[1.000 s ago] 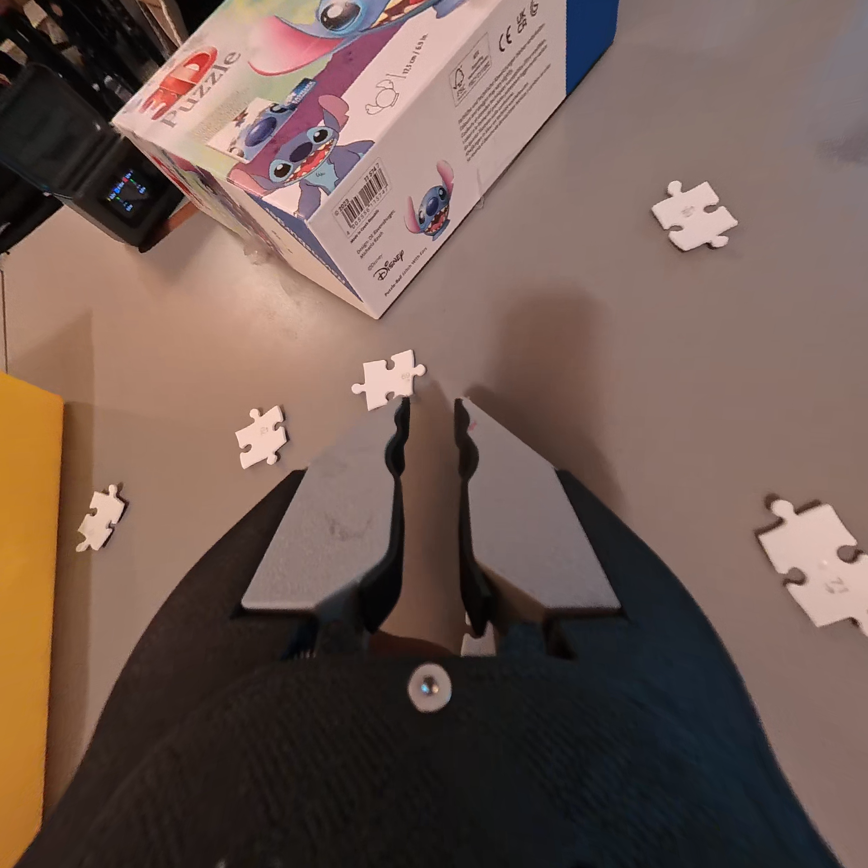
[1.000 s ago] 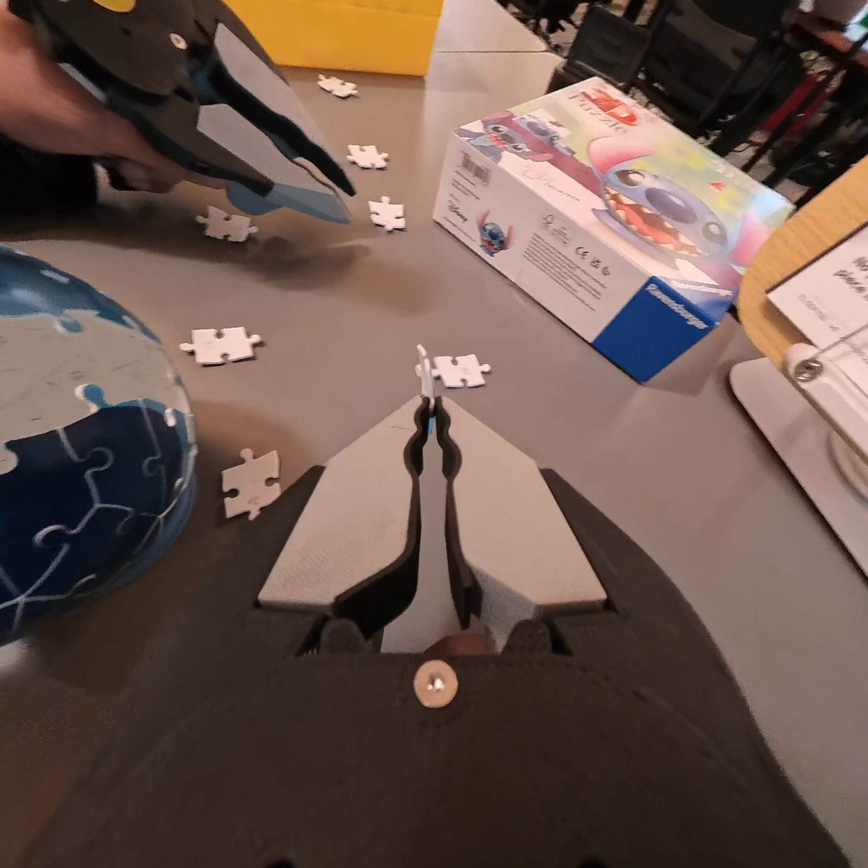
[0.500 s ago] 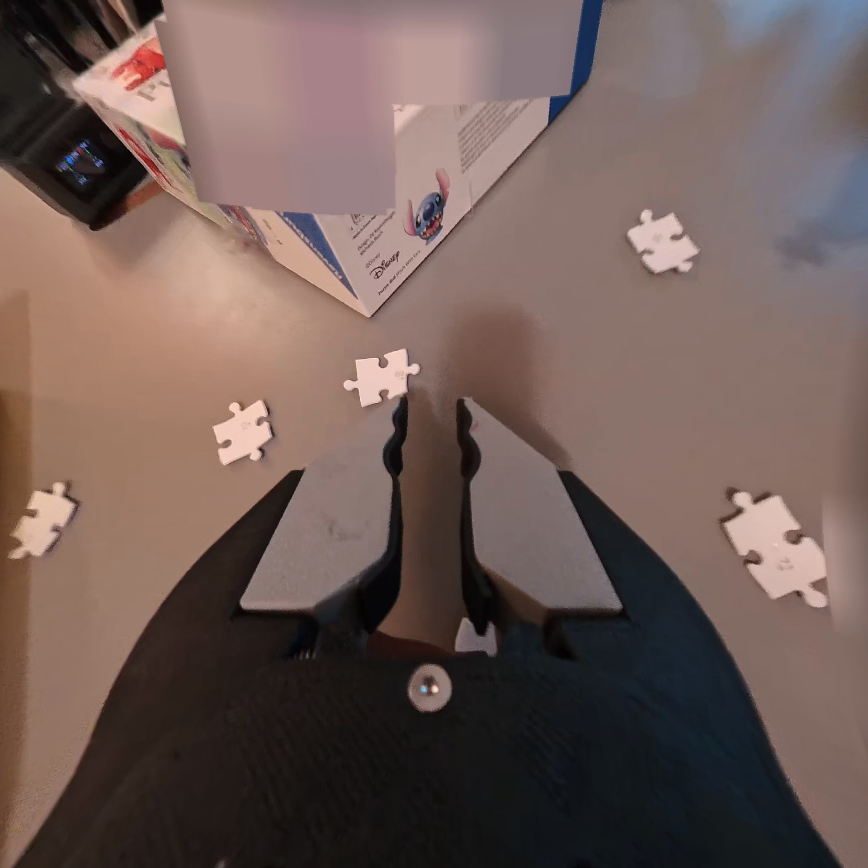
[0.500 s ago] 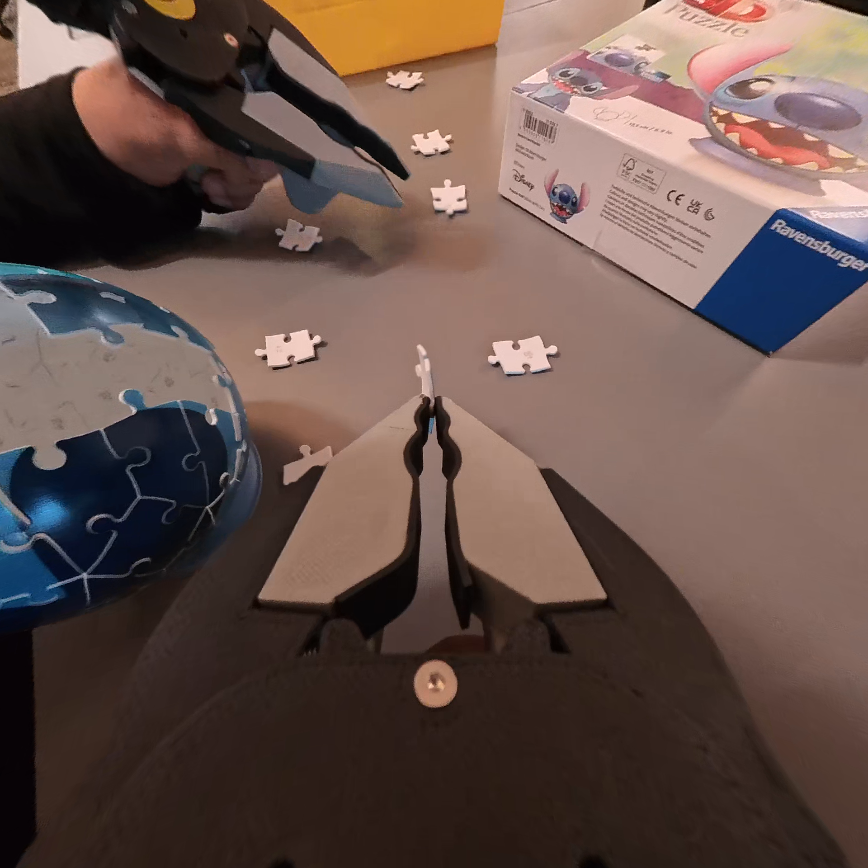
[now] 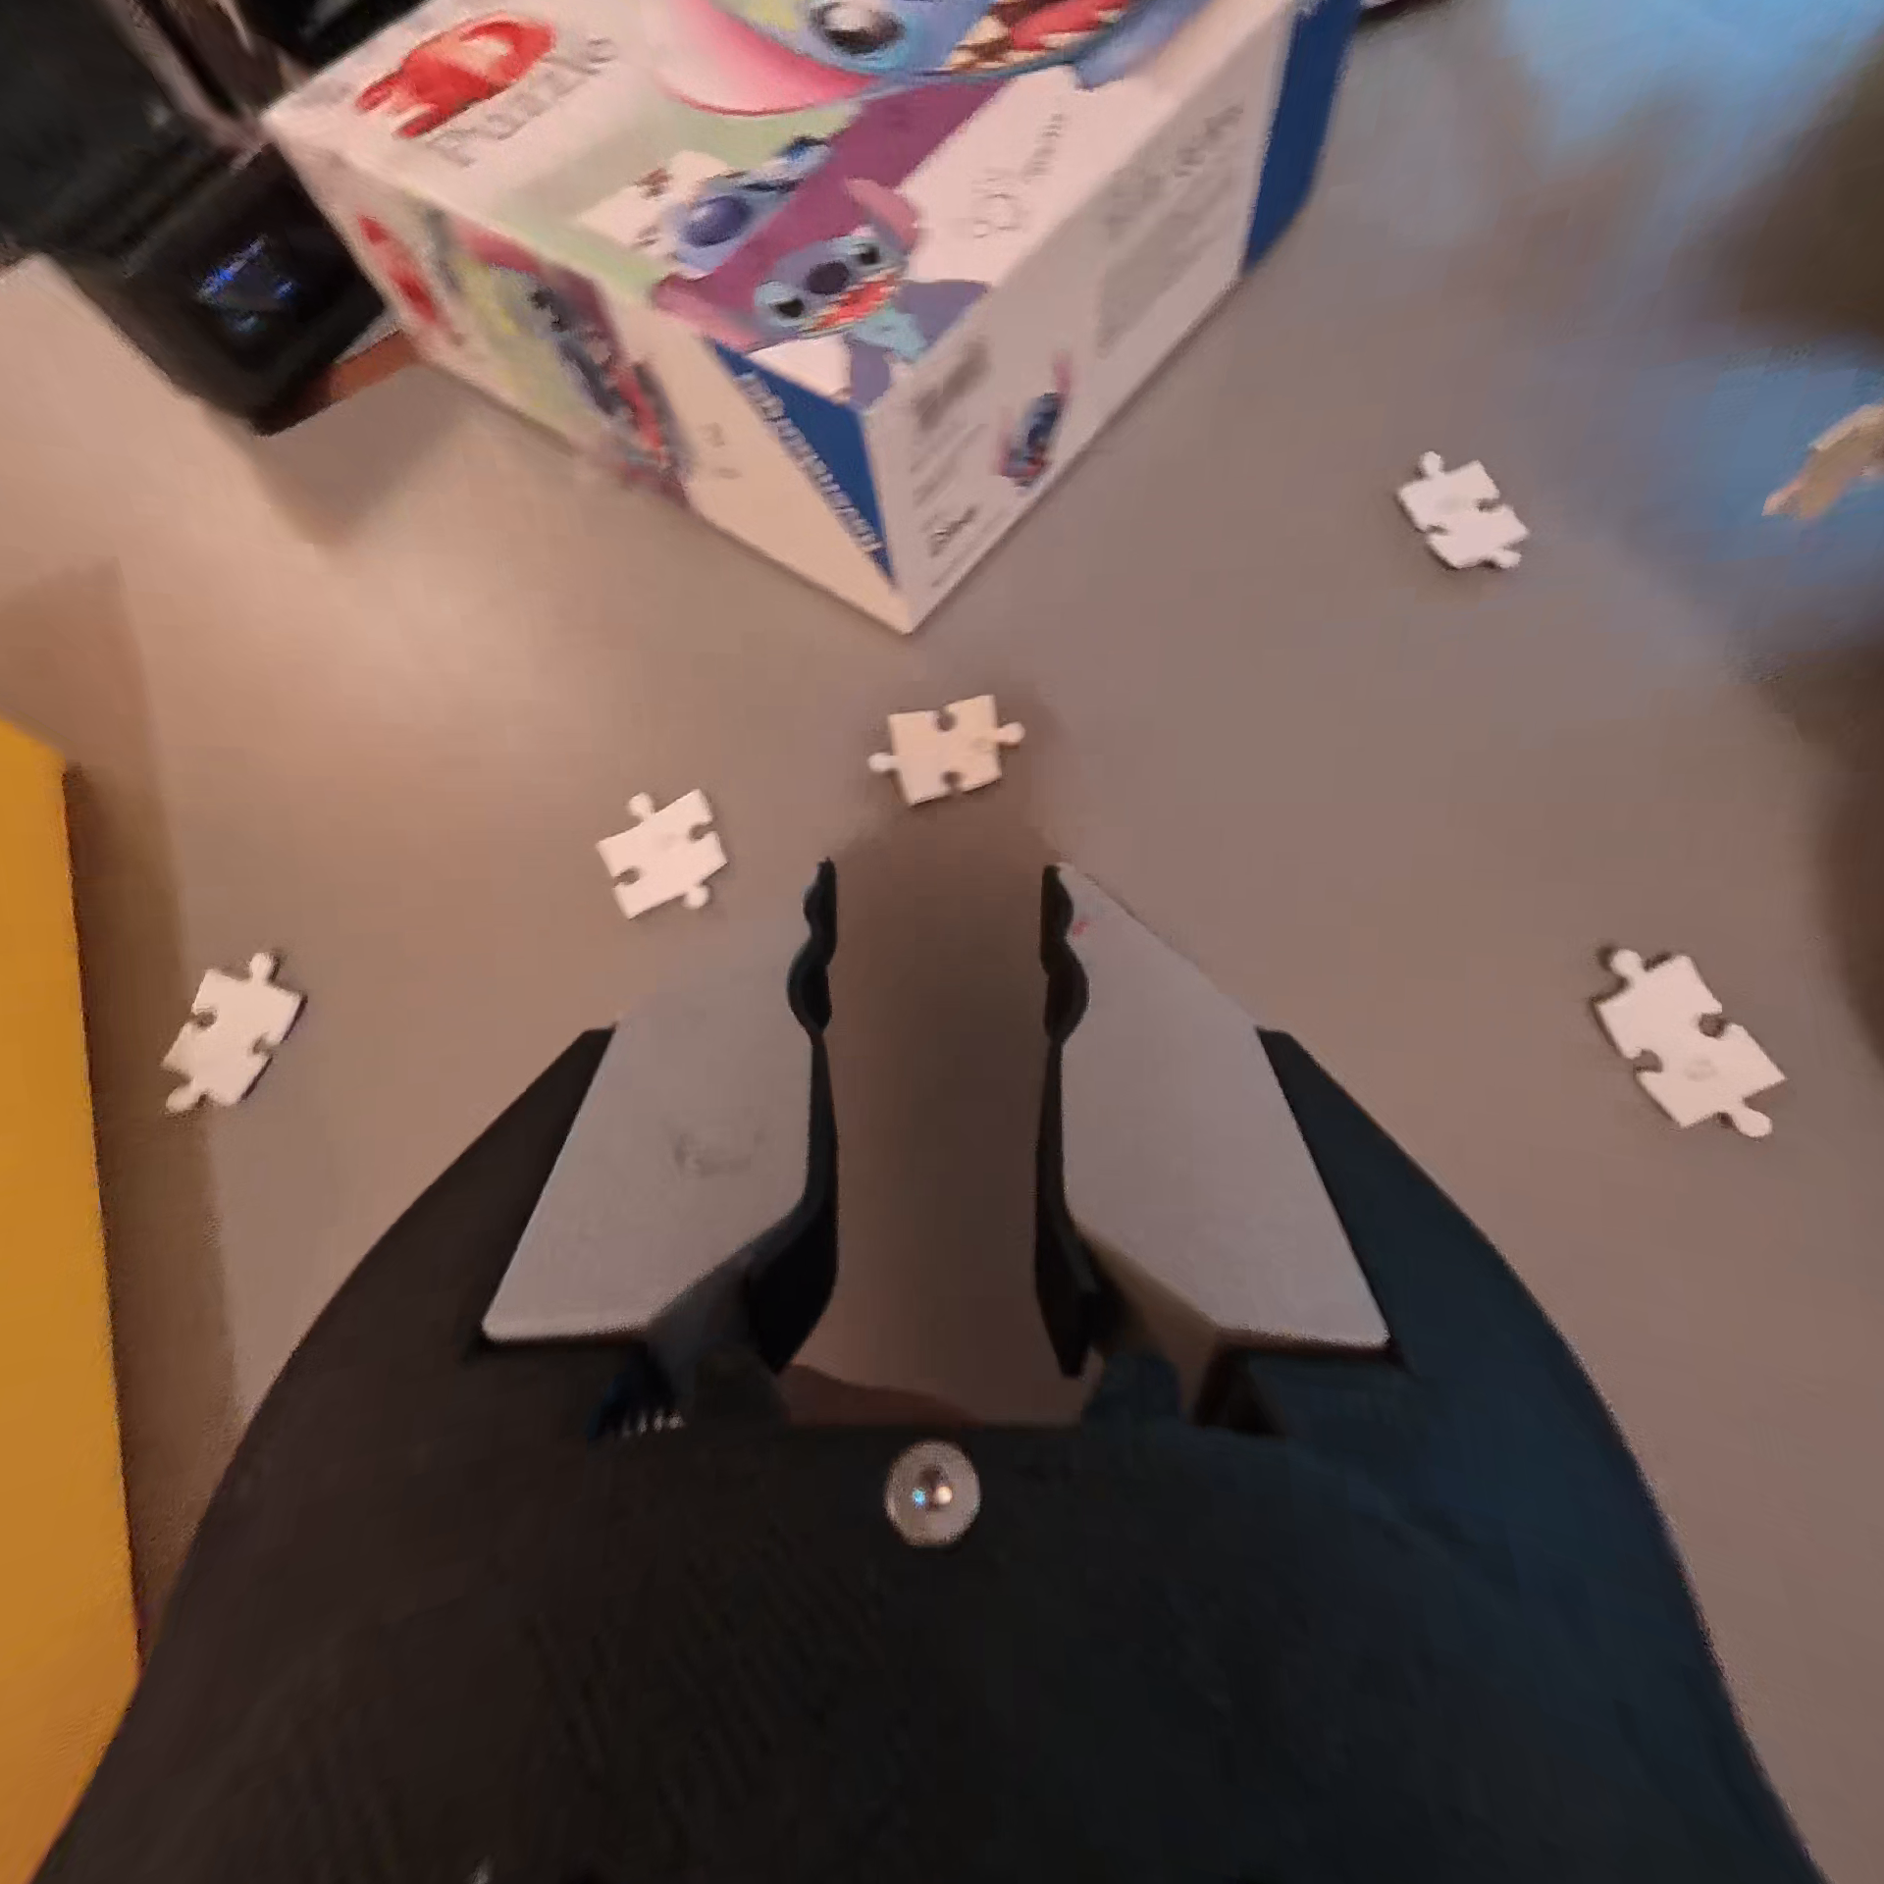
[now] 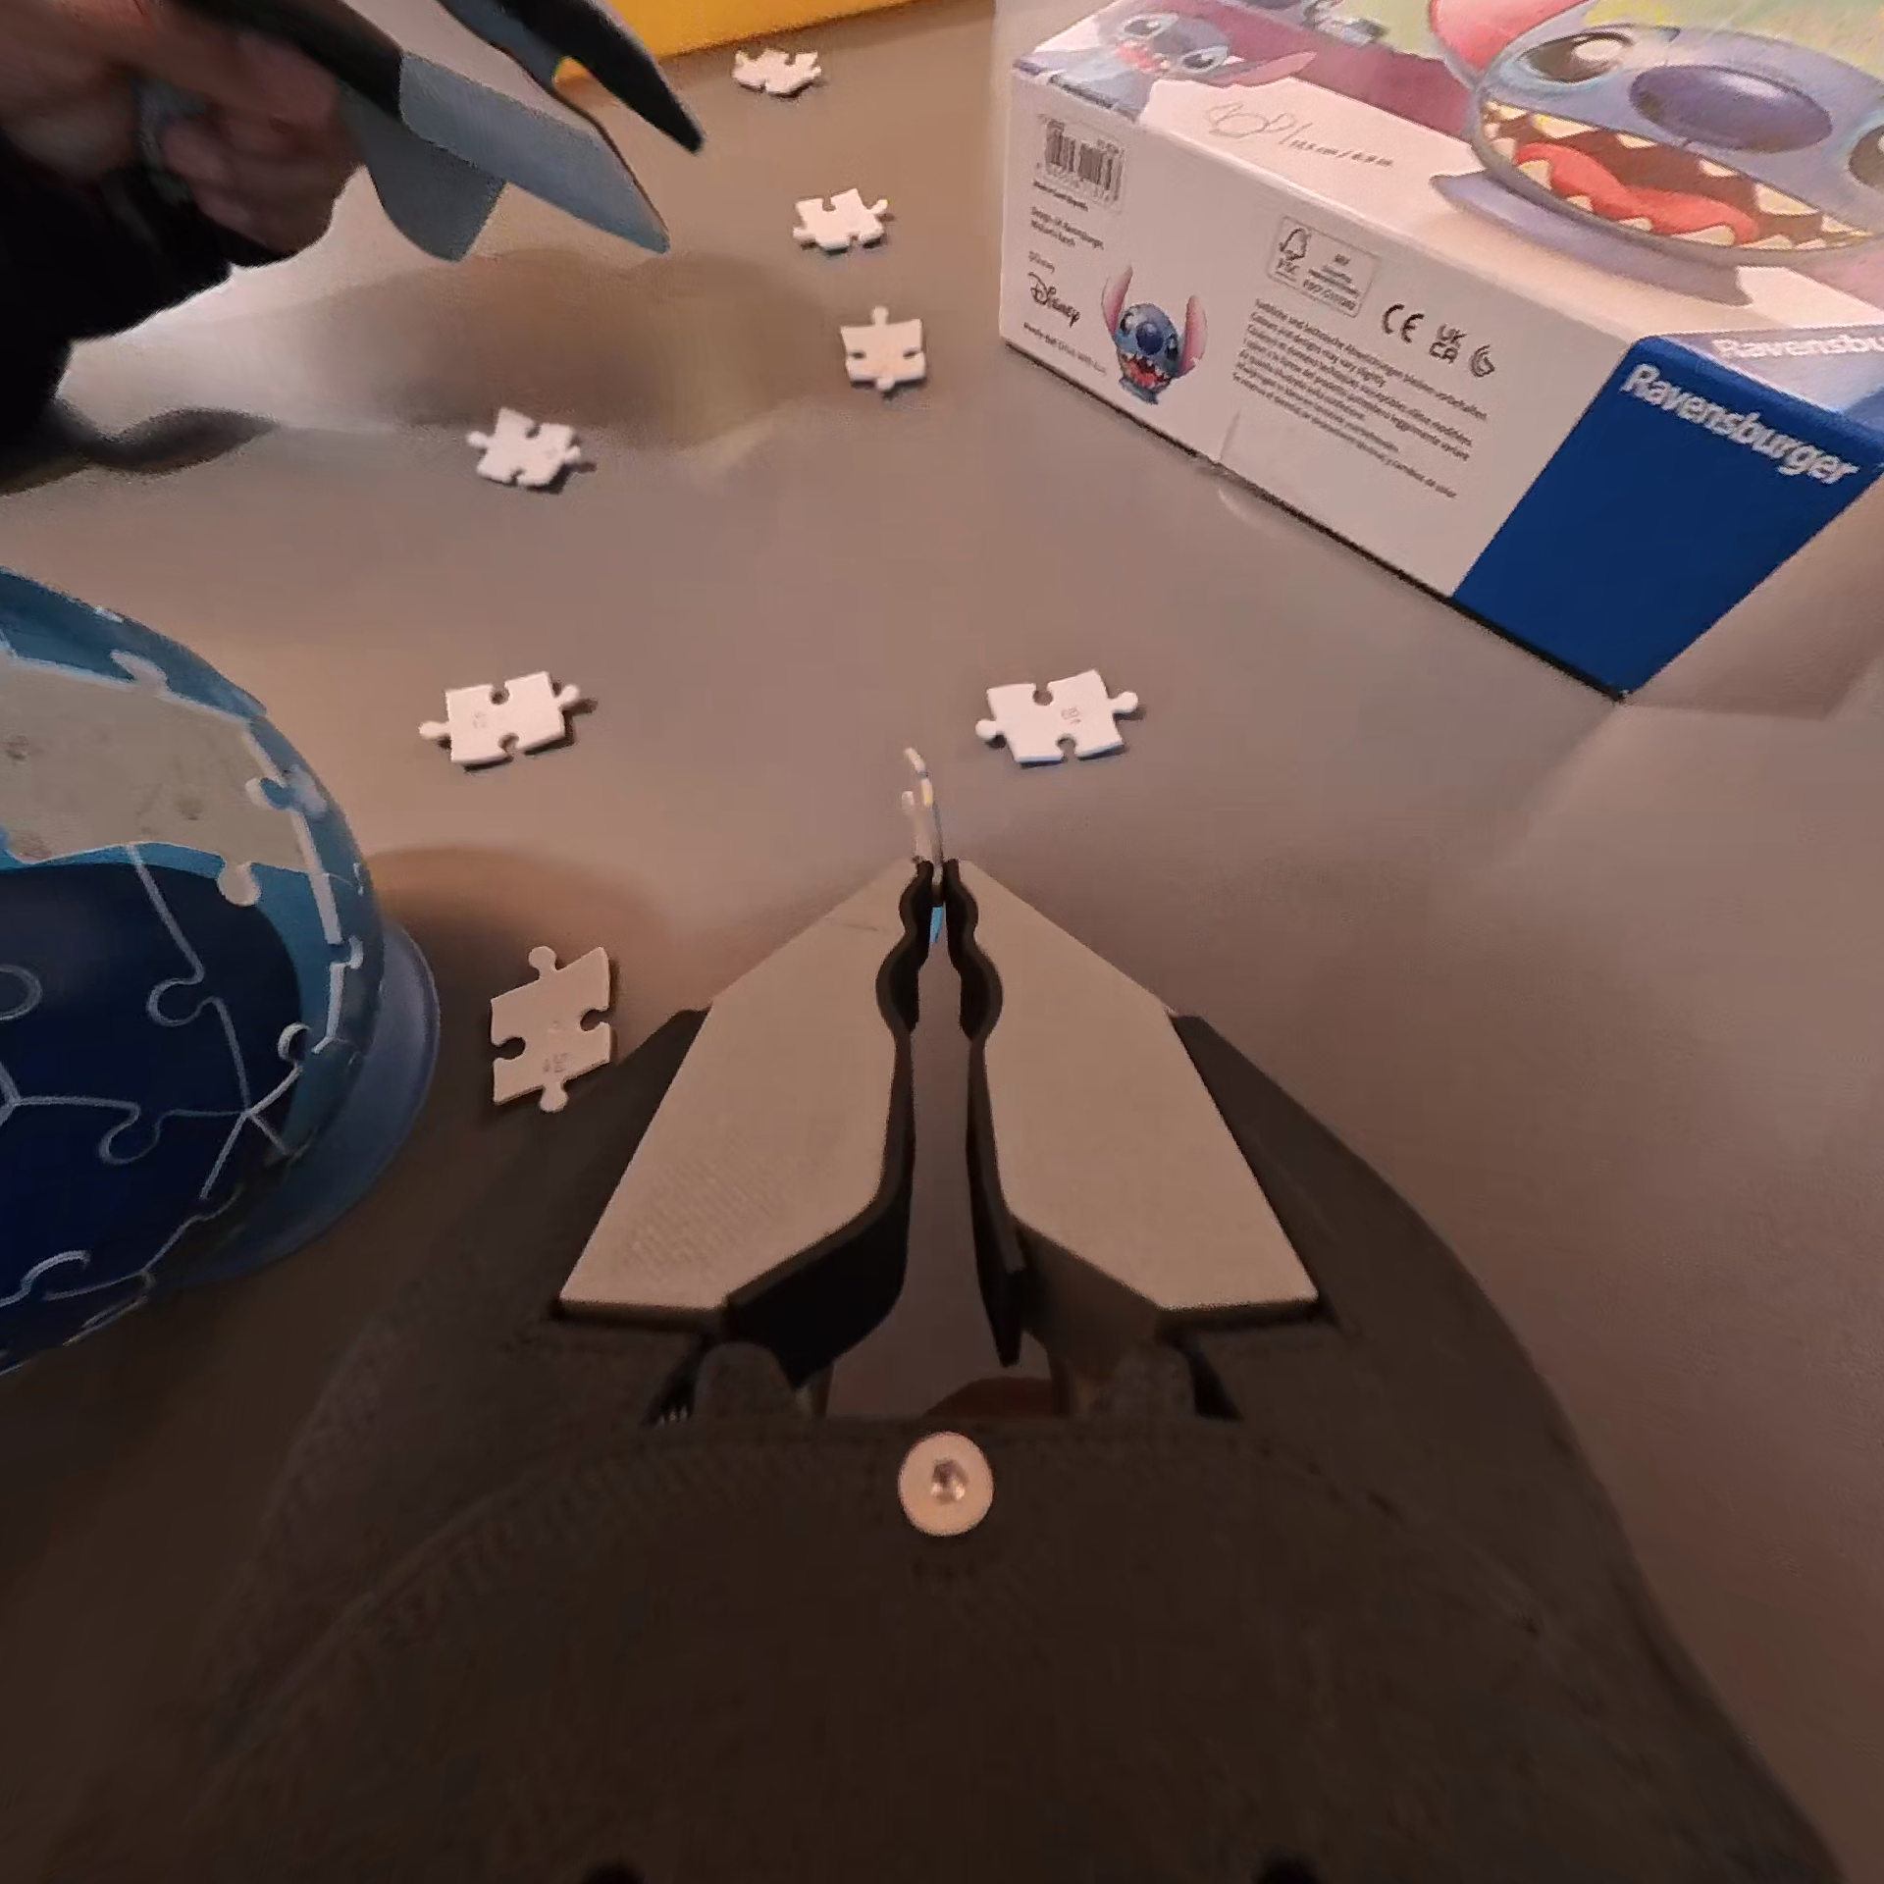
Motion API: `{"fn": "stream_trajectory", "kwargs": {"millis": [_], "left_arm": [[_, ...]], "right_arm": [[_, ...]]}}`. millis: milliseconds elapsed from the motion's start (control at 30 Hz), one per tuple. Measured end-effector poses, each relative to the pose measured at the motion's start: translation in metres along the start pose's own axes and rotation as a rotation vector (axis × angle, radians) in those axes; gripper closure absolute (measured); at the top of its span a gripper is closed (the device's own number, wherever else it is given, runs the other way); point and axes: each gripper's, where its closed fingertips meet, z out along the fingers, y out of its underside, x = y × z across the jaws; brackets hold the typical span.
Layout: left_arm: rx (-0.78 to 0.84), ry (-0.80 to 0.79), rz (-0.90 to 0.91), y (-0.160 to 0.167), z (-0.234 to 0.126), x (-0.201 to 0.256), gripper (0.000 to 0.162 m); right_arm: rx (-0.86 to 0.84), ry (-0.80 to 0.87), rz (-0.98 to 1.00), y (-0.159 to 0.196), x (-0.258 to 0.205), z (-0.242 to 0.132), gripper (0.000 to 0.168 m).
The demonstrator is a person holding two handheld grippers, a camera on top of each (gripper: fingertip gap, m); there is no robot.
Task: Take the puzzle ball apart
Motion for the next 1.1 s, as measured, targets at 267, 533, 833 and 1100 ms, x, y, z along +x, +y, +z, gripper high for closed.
{"fn": "stream_trajectory", "kwargs": {"millis": [267, 533, 833, 1100], "left_arm": [[-0.071, 0.02, -0.043, 0.027, 0.002, -0.021, 0.121], [-0.072, 0.227, -0.027, 0.027, -0.002, 0.016, 0.119], [-0.032, 0.447, -0.036, 0.028, -0.03, 0.048, 0.119], [-0.164, 0.328, 0.07, 0.057, -0.015, 0.039, 0.122]], "right_arm": [[0.067, 0.022, 0.059, -0.008, 0.016, -0.012, 0.168], [0.024, 0.093, 0.064, 0.001, 0.034, -0.018, 0.168], [-0.012, 0.041, 0.11, 0.007, 0.026, -0.017, 0.168], [-0.091, -0.048, 0.218, 0.026, 0.017, 0.004, 0.168]]}}
